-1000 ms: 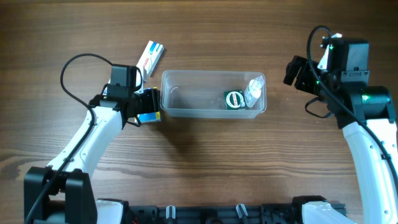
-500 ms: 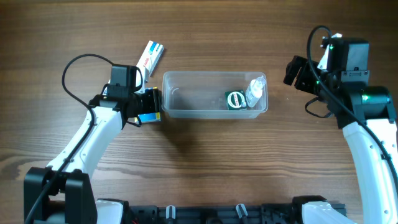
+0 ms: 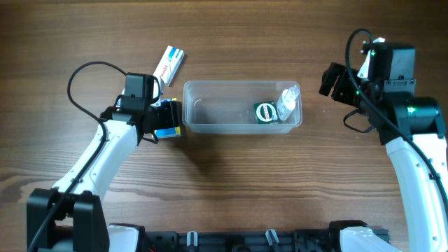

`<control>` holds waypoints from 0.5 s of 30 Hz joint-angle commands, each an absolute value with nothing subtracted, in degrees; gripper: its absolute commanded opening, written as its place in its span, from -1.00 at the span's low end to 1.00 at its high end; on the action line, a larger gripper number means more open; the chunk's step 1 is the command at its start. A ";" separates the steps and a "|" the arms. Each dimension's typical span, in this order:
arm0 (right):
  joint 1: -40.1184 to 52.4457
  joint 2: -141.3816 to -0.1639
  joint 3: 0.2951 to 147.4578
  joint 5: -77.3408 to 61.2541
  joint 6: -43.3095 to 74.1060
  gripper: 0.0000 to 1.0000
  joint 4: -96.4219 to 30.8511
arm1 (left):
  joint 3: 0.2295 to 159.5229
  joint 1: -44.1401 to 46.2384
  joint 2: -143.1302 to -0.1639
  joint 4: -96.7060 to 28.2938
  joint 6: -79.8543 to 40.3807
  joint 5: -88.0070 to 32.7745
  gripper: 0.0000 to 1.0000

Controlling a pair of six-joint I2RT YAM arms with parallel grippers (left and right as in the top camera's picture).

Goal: Pack container
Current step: 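Close the left gripper on the Vicks box and lift it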

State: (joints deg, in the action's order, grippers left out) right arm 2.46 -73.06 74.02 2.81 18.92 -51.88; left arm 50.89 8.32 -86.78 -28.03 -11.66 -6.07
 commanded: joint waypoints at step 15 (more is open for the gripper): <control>2.37 -73.08 74.61 3.14 18.06 0.99 -51.88 | 51.77 8.88 -91.09 -24.99 -9.19 -1.80 0.99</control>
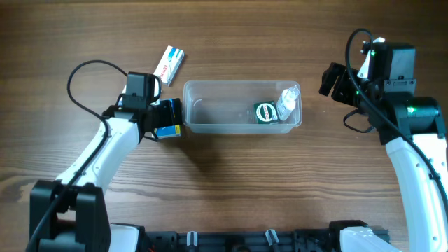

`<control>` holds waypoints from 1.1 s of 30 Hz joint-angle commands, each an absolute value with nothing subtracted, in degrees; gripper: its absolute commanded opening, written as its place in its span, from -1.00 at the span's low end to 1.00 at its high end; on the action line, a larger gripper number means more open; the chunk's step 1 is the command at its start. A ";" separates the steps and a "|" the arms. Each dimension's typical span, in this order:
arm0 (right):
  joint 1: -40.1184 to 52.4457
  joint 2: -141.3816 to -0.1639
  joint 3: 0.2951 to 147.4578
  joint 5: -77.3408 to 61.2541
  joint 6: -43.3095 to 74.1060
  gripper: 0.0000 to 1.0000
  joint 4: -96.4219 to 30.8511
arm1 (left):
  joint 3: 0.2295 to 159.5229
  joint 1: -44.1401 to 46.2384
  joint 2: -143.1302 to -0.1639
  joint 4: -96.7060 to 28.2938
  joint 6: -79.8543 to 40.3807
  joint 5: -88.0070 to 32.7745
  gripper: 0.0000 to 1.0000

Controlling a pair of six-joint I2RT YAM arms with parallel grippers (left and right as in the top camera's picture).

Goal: Pack container
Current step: 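Close the left gripper on the Vicks box and lift it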

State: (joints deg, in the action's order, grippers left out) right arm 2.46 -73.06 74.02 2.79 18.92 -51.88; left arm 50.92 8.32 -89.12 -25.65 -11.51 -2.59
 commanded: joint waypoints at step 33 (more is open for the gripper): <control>2.37 -73.08 74.61 3.14 18.06 0.99 -51.88 | 51.77 8.91 -98.21 -22.85 -7.97 -0.34 0.99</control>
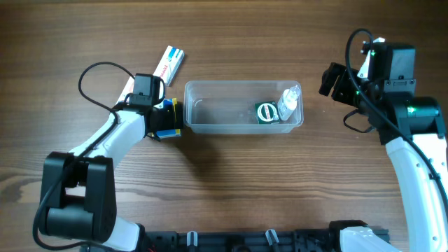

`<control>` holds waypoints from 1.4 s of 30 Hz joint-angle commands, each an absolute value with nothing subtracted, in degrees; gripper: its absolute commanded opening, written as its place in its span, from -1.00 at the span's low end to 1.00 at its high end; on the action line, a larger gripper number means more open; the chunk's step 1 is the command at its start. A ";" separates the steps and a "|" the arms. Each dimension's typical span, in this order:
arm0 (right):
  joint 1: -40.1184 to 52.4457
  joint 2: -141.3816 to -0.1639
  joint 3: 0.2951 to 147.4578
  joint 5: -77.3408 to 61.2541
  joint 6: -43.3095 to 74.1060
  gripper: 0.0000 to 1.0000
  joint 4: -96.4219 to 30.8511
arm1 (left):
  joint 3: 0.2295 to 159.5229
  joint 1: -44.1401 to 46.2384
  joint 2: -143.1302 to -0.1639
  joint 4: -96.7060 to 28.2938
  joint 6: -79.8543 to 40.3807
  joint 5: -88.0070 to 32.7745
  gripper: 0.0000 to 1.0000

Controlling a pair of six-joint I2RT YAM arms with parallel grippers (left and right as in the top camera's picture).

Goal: Pack container
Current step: 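Close the left gripper on the Vicks box and lift it, then carry the Vicks box right over the container's left end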

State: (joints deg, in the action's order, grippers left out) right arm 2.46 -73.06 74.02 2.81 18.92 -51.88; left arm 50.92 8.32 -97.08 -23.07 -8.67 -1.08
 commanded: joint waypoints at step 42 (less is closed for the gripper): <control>2.39 -73.08 74.61 3.14 18.06 1.00 -51.88 | 56.86 8.91 -79.09 -32.38 -11.00 2.68 0.41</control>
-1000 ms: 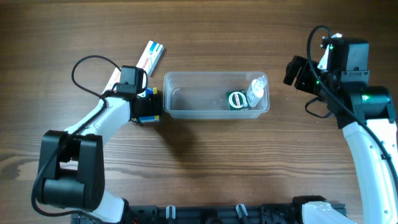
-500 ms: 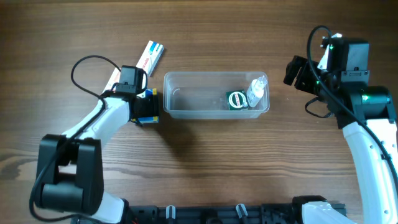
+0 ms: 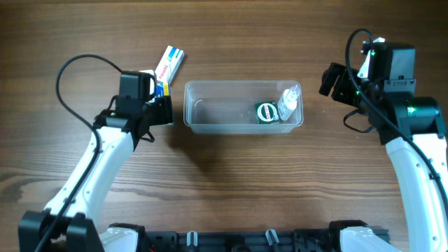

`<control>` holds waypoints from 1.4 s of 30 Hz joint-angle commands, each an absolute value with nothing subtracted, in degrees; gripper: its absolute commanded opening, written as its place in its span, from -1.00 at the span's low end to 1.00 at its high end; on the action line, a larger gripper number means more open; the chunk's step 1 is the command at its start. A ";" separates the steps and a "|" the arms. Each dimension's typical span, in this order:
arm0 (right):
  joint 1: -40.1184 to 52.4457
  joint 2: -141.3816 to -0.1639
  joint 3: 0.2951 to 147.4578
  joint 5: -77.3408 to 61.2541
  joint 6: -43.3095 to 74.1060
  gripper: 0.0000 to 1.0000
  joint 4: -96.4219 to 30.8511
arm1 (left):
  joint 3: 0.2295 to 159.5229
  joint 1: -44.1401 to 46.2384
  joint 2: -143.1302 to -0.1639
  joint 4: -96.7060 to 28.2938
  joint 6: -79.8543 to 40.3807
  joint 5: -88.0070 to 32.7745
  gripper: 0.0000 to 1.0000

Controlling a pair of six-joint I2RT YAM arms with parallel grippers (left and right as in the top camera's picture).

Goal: Pack container
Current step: 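Carry the Vicks box right over the container's left end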

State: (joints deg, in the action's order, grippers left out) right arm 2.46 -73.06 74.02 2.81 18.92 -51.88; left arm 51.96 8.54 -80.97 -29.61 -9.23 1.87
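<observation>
A clear plastic container (image 3: 241, 105) lies across the middle of the table. At its right end it holds a round green tin (image 3: 267, 112) and a small clear bottle (image 3: 288, 100). My left gripper (image 3: 166, 106) hangs just off the container's left end, shut on a blue and yellow box (image 3: 162, 88) that the fingers mostly cover. A white carton with red and blue print (image 3: 171, 63) lies on the wood behind it. My right gripper (image 3: 328, 79) hovers right of the container, holding nothing visible; its jaws are too dark to read.
The left arm's black cable (image 3: 73, 70) loops over the wood on the far left. The right arm's body (image 3: 409, 112) fills the right edge. Bare wood table (image 3: 231, 182) stretches in front of the container.
The left gripper has moved up and left, away from the container's front left corner. The blue and yellow box has left its spot on the table and is with the gripper. The right arm is unchanged.
At first the left gripper was down on the blue and yellow box lying against the container's left end. It stayed there through the two later moments, its arm shifting slightly. Now the box is off the table in the gripper. The container's contents and the right arm never changed.
</observation>
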 commanded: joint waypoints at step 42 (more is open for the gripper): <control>2.39 -73.08 74.61 3.14 18.09 1.00 -51.88 | 73.41 28.27 -94.56 -37.91 -20.40 1.26 0.41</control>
